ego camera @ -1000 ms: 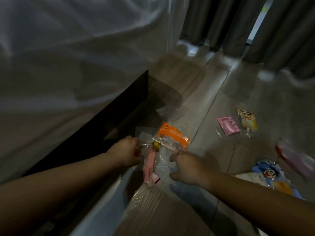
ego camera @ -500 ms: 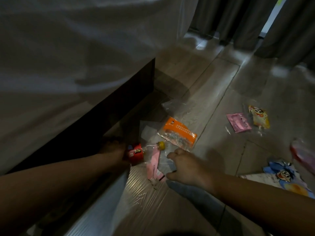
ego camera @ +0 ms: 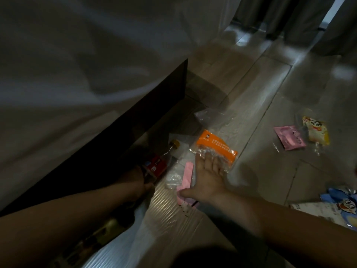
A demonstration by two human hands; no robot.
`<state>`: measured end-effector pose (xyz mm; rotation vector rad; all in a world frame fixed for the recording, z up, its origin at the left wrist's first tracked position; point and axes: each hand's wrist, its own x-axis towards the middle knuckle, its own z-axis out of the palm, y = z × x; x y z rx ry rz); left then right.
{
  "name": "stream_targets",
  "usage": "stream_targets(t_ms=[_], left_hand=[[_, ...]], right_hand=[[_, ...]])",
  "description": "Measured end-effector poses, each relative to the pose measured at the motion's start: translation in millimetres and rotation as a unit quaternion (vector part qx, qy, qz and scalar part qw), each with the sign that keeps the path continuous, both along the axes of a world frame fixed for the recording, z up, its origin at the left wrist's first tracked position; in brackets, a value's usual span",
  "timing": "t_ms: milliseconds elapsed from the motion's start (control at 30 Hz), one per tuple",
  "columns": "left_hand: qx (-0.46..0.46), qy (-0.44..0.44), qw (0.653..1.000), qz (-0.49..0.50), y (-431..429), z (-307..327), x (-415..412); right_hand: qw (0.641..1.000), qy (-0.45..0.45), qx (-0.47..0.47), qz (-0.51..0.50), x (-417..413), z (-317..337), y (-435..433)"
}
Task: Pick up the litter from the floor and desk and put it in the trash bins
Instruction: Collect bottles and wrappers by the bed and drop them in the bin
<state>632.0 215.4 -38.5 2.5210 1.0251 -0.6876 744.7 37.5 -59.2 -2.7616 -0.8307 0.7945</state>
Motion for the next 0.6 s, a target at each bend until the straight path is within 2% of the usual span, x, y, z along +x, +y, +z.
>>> stream_targets(t_ms=[133, 300, 467, 600], left_hand=[[0.002, -0.003, 1.0, -0.003, 1, -1, 0], [0.01, -0.008, 1.0, -0.005, -1, 0, 0], [0.01, -0.017, 1.0, -0.001, 0, 2, 1], [0.0, -0.022, 1.0, 0.002, 0, 3, 1]], right_hand=[[0.999, -0.038, -0.021, 0.027, 5, -11, 4], [0.999, -0.018, -0.026, -0.012, 34, -17, -5], [0.995, -0.095, -0.031, -0.006, 50, -19, -14], [0.995, -0.091, -0.027, -0.009, 47, -21, -15]])
